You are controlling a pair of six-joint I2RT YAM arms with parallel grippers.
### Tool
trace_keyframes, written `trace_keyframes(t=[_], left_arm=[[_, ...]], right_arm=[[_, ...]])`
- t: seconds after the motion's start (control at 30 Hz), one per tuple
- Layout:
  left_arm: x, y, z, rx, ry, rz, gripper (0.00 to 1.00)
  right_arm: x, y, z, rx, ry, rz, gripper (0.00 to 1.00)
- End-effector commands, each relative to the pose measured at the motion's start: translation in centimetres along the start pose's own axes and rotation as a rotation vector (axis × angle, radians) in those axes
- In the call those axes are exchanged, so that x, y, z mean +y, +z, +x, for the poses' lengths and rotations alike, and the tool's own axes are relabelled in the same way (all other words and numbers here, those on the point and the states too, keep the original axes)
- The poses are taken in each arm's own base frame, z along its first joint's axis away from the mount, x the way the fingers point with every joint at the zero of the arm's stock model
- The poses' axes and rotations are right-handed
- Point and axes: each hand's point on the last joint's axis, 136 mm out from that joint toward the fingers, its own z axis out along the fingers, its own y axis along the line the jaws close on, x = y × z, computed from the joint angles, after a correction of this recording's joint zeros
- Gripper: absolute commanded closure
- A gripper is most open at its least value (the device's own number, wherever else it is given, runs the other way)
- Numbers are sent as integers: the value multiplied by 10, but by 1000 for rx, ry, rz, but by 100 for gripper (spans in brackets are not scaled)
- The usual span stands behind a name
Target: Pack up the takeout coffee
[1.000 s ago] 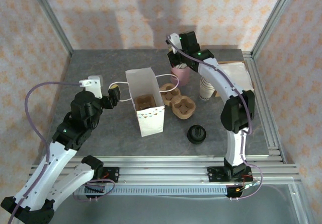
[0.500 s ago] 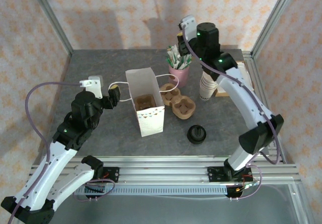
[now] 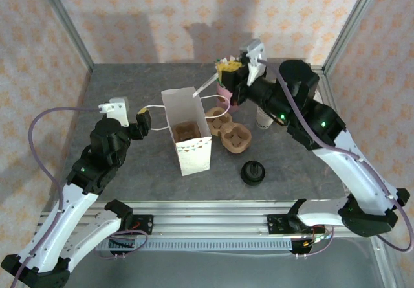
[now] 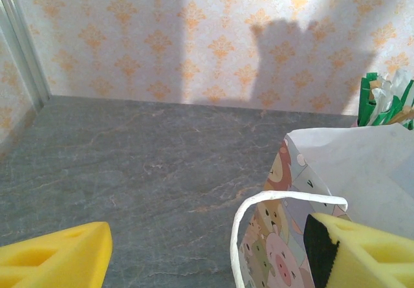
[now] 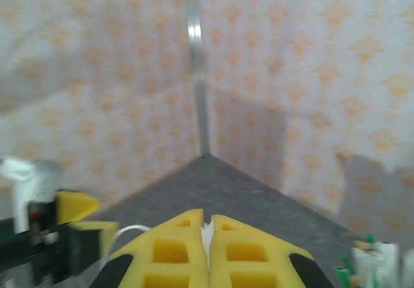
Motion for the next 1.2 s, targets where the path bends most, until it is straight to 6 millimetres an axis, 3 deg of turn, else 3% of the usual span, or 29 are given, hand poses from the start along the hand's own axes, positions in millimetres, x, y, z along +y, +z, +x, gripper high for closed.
trace_keyframes(t=[0.0,0.23,0.33,0.37,0.47,0.6,0.77,0.87,0.93,1.03,1.17], left_arm=[[9,-2,-7,-37,-22,-44,21],[9,-2,-7,-38,-25,-41,21],[8,-1,-6,-34,-23,-40,21],[8,-1,-6,-31,-24,-39,21],[8,-1,-5,-26,-23,-40,21],[8,0,-6,-26,-21,-41,21],[8,1,-4,-19,-19,-39,22],[7,2,-3,-12,-13,-40,23],[7,2,-3,-10,-11,-40,24],[4,2,-3,-3,-12,-27,26],[2,3,-2,7,-11,-15,26]], right_arm=[[24,24,30,69,0,-39,100],[17,86,103,228,-99,72,99],[14,106,136,346,-111,100,39],[10,108,140,369,-105,121,29],[-2,102,129,346,-110,184,23],[-31,72,92,231,-61,288,20],[-100,23,67,148,85,470,20],[-151,-12,65,141,166,626,18],[-195,-41,70,141,237,757,18],[-262,-75,106,204,379,903,19],[-334,-96,192,380,632,972,21]])
